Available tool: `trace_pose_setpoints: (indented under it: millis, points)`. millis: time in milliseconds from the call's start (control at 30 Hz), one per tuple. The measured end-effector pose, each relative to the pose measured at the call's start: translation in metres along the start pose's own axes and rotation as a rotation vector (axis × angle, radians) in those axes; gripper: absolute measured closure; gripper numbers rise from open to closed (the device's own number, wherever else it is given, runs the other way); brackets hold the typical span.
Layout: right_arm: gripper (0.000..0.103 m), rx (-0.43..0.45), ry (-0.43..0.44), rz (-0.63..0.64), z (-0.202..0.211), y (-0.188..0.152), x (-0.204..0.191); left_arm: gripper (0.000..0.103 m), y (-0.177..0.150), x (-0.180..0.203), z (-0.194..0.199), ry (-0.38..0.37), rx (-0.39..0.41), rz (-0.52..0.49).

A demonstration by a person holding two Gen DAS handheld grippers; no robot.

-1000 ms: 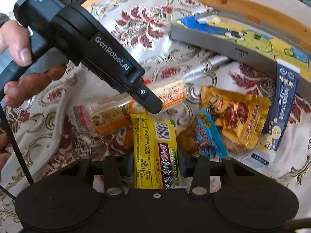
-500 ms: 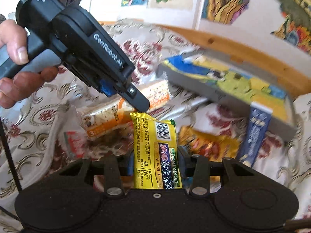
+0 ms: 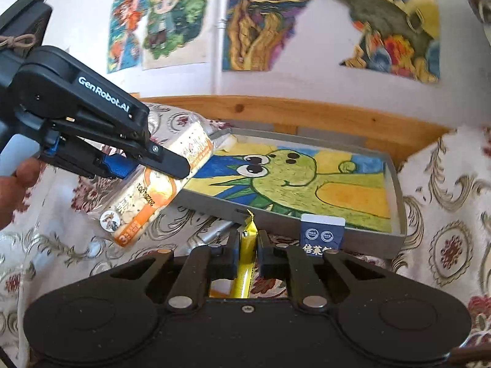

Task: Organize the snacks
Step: 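Carry the nougat bar and yellow candy bar over the grey tray with both tools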

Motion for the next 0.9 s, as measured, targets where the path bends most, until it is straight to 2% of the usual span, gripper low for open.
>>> trace_pose_setpoints:
  millis: [133, 267, 633, 800, 900]
  points:
    - [0.093, -0.007, 0.028, -0.052, 0.0, 0.001, 0.011, 0.07, 0.005, 0.0, -0.011, -0.001, -0.002, 0.025]
    - [0.094, 0.029, 0.047, -0.083, 0.005, 0.012, 0.014, 0.07, 0.014, 0.0, -0.016, 0.002, 0.003, 0.038]
    - [0.094, 0.188, 0.169, -0.307, 0.014, 0.073, 0.068, 0.07, 0.067, 0.019, -0.016, 0.017, 0.077, 0.018]
    - [0.094, 0.274, 0.151, -0.376, 0.015, 0.099, 0.104, 0.07, 0.092, 0.031, -0.029, 0.021, 0.124, 0.022]
    - [0.094, 0.302, 0.107, -0.398, 0.008, 0.104, 0.126, 0.07, 0.101, 0.036, -0.045, 0.025, 0.135, 0.042]
Point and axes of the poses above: each gripper's, at about its wrist camera, not at the fingertips, and z roughly against the way its jaws point, x to its right, y to its top, the point moved 10 cm from there along -z, roughly the way its jaws point, and after that the axes turned 10 degrees about -x, right-handed, at the moved point
